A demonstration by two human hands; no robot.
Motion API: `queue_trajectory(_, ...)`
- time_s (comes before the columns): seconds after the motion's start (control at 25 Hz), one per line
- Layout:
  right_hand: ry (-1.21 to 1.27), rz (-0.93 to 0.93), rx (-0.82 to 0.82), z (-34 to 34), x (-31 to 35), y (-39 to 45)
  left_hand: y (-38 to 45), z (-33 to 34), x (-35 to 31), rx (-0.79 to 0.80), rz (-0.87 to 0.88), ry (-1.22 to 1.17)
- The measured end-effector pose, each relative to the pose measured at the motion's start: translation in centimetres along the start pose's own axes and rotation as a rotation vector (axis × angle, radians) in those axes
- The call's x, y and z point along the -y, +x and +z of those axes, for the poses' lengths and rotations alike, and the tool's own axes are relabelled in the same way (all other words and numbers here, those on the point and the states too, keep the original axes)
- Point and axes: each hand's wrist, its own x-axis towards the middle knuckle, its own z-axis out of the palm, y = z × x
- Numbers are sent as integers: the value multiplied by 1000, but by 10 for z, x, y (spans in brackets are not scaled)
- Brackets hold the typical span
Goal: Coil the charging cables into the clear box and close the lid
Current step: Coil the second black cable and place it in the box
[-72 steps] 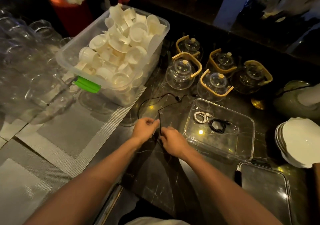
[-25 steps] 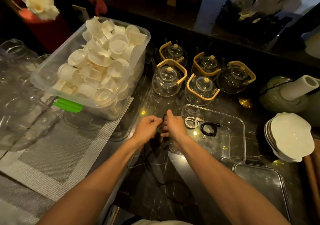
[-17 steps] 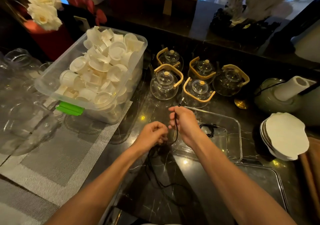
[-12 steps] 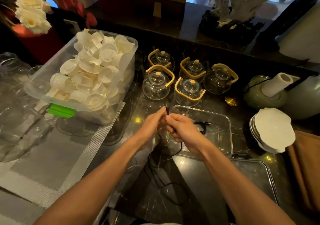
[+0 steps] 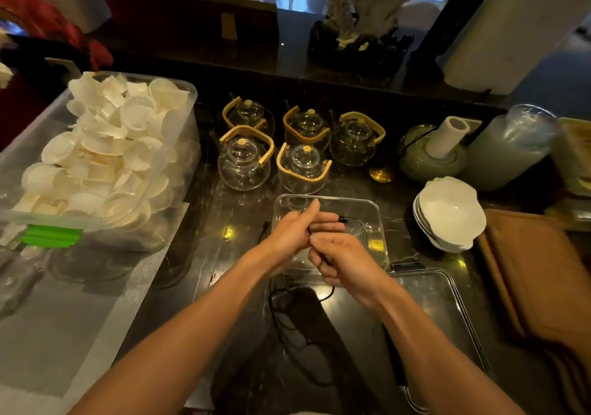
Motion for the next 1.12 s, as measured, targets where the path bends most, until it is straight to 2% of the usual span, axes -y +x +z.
queue_trajectory(0.08,119,28,-23,-7,-7,-7,7,8,-7,17,-13,-235)
queue_trajectory(0.16,202,37,-55,-9,-8,-9,11,16,-13,34,-13,-313)
queue_trajectory(0.28,245,15,-67,-12,0,-7,14,30,-12,52,-52,-265)
queue_trajectory(0.44,157,27,-49,-15,5,-7,19,27,-14,77,-33,-296)
queue_trajectory(0.56,69,37,-121,-16,7,-5,21,23,-15,91,-3,-111)
queue_trajectory(0.68,-36,23,-172,-13,12,-1,25,18,-11,9,-79,31)
queue_trajectory(0.84,-185,-52,-172,-12,20,6,31,10,-8,-16,-174,0)
queue_trajectory(0.92,-214,-60,-169,-12,20,9,34,8,-7,10,-185,-78)
queue_trajectory(1.0,-157,-31,-156,-14,16,10,37,9,-8,68,-171,-253)
queue_trajectory(1.12,148,17,-59,-19,-1,10,40,11,-18,137,-105,-544)
